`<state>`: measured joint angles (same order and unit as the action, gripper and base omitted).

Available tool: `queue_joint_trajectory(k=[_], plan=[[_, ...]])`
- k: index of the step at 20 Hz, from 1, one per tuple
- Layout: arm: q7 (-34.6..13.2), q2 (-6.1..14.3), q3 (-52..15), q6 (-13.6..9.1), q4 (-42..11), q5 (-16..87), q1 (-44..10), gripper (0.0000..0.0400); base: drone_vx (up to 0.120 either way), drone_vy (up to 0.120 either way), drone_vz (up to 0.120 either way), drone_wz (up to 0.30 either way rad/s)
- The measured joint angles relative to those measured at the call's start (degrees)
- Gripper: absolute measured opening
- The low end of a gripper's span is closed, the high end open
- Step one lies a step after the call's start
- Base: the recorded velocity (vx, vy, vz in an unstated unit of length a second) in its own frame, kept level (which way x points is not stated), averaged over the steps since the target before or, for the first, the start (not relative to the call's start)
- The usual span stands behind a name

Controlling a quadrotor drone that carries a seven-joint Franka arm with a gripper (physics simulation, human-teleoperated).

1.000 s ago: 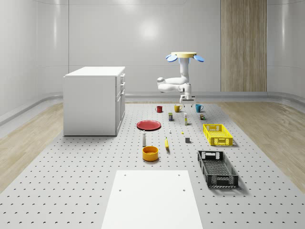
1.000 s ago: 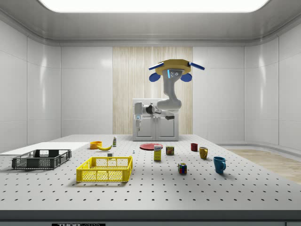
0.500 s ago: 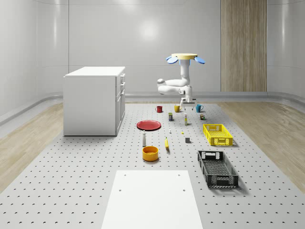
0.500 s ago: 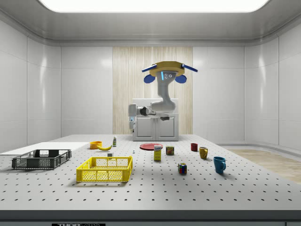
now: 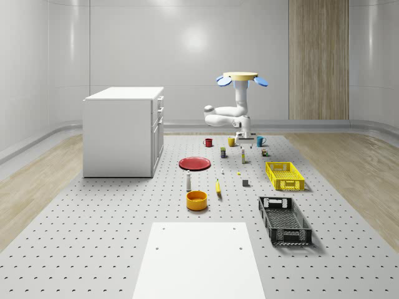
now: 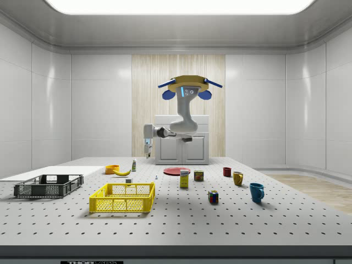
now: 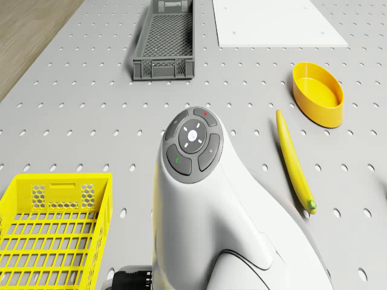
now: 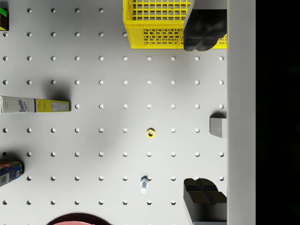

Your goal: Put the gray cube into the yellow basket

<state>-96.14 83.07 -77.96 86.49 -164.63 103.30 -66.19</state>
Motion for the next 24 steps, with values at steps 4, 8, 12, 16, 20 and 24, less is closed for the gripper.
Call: queue_joint_trajectory(k=[4, 8, 12, 16, 20, 24], plan=[[-0.1, 0.5, -0.1, 0.4, 0.0, -0.2, -0.1, 0.04, 0.12, -0.04, -0.12, 0.0], [-0.2, 0.9, -0.2, 0.9, 0.0, -0.4, -0.2, 0.04, 0.12, -0.1, -0.12, 0.0], [-0.2, 1.3, -0.2, 1.2, 0.1, -0.6, -0.3, 0.04, 0.12, 0.0, 0.0, 0.0], [-0.3, 1.7, -0.3, 1.6, 0.1, -0.7, -0.4, 0.04, 0.12, 0.0, -0.11, 0.0], [-0.4, 2.1, -0.3, 2.0, 0.1, -0.9, -0.5, 0.04, 0.12, 0.0, -0.12, 0.0], [-0.5, 2.5, -0.4, 2.3, 0.1, -1.0, -0.6, 0.04, 0.1, -0.02, -0.04, 0.0]])
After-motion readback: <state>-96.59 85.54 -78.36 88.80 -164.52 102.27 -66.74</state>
